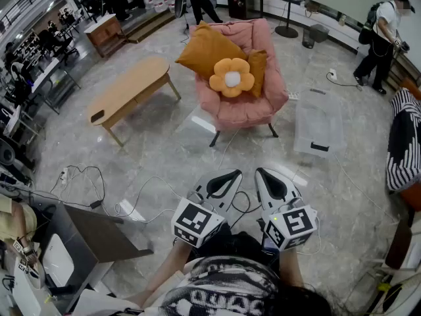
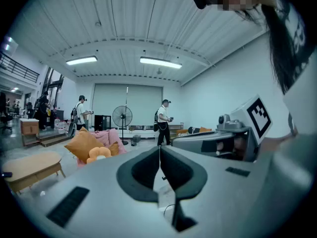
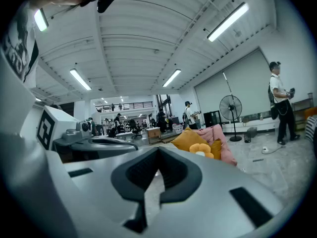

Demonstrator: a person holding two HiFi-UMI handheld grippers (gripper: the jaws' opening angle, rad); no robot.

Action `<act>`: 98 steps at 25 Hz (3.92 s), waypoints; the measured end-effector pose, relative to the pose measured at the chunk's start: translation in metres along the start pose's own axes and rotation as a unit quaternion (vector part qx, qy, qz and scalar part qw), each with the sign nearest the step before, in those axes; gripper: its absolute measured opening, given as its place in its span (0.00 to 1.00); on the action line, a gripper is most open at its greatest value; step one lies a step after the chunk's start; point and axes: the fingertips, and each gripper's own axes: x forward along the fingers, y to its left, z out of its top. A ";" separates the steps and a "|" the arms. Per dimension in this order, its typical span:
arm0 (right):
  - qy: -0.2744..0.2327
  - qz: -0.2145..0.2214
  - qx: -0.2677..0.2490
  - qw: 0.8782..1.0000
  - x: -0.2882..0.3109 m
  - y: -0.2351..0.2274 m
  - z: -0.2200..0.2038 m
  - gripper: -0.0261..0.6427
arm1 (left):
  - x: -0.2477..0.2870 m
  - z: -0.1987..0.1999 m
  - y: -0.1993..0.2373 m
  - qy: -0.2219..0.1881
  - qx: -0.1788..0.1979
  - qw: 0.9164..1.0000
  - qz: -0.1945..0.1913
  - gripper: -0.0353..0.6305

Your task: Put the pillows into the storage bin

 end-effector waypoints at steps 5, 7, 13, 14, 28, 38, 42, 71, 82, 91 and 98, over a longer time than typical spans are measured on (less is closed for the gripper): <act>-0.017 0.011 0.024 1.000 -0.001 -0.003 0.001 0.04 | 0.001 -0.002 0.002 0.005 -0.002 1.000 0.008 0.07; -0.020 0.014 0.037 0.999 -0.001 -0.005 0.001 0.04 | -0.001 -0.004 0.002 0.011 -0.003 1.000 0.011 0.07; -0.012 0.022 0.045 0.999 0.012 -0.007 -0.002 0.04 | -0.008 -0.010 0.017 0.027 -0.007 0.999 0.032 0.07; -0.012 0.024 0.046 0.999 0.016 -0.008 -0.002 0.04 | -0.007 -0.010 0.021 0.028 -0.006 0.999 0.036 0.07; 0.010 0.014 0.043 0.999 0.124 -0.051 -0.007 0.04 | 0.041 -0.025 0.132 0.037 -0.022 0.998 0.044 0.07; 0.031 -0.018 0.036 0.999 0.266 -0.080 0.021 0.04 | 0.109 0.003 0.273 0.020 -0.027 0.999 0.004 0.07; 0.039 -0.035 0.040 0.998 0.308 -0.089 0.024 0.04 | 0.127 0.004 0.315 0.019 -0.029 0.999 -0.012 0.07; 0.060 -0.050 0.055 0.995 0.448 -0.162 0.025 0.04 | 0.199 -0.010 0.445 0.022 -0.056 0.998 -0.017 0.07; 0.067 -0.014 0.073 0.995 0.544 -0.300 0.044 0.04 | 0.324 -0.005 0.522 0.069 -0.058 0.995 0.040 0.07; 0.151 0.030 0.046 0.987 0.608 -0.378 0.000 0.04 | 0.404 -0.007 0.553 0.107 -0.065 0.990 0.064 0.07; 0.211 0.088 0.012 0.974 0.661 -0.404 -0.050 0.07 | 0.409 -0.018 0.575 0.133 -0.074 0.982 0.111 0.07</act>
